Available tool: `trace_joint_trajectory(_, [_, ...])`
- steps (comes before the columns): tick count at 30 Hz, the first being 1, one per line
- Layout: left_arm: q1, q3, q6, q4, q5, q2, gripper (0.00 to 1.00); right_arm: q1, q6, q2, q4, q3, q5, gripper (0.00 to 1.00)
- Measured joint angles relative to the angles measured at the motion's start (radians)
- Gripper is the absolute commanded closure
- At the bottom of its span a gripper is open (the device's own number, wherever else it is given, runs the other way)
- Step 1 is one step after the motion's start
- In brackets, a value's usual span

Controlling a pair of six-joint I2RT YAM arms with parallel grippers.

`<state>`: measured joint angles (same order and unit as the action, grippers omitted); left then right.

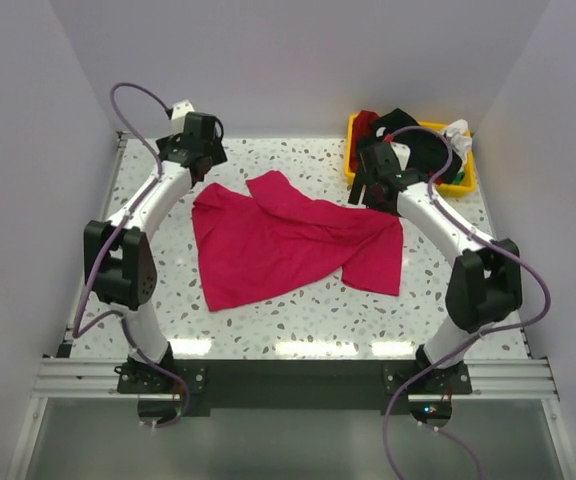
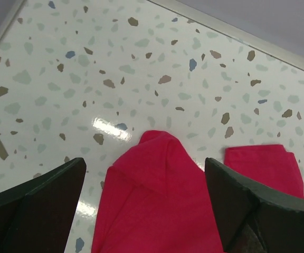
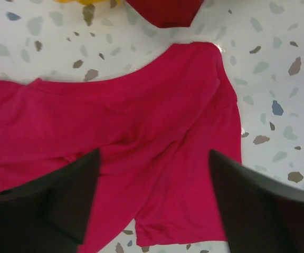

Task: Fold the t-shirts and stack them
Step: Flatten the tshirt out

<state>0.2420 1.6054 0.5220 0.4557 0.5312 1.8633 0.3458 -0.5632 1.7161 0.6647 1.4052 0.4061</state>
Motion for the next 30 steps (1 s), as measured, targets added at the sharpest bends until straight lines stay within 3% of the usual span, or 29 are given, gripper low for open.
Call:
trace_joint_trajectory(2, [0.000,-0.016,0.003,0.014,0.023,-0.047,0.00,0.006,0.005,-0.063,-0.012,-0.026,-0.007,0.01])
trace_joint_trajectory(5, [0.000,-0.173,0.035,0.032,0.026,-0.195,0.00,0.009,0.002,-0.241,-0.024,-0.146,-0.012,0.01])
trace_joint_trajectory(10, [0.015,-0.606,0.135,0.076,-0.053,-0.561,0.00,0.005,-0.029,-0.499,-0.028,-0.369,-0.048,0.01])
trace_joint_trajectory(14, [0.151,-0.803,0.239,0.186,-0.084,-0.732,0.00,0.000,-0.082,-0.564,-0.022,-0.520,-0.099,0.01])
trace_joint_trajectory(18, [0.286,-0.907,0.339,0.246,-0.156,-0.799,0.00,0.000,-0.122,-0.585,-0.016,-0.613,-0.127,0.01])
trace_joint_trajectory(23, [0.340,-1.021,0.426,0.263,-0.231,-0.808,0.05,0.000,-0.147,-0.578,-0.016,-0.636,-0.155,0.01])
trace_joint_trajectory(30, [0.349,-1.045,0.465,0.229,-0.282,-0.739,0.27,-0.001,-0.157,-0.547,-0.034,-0.650,-0.190,0.03])
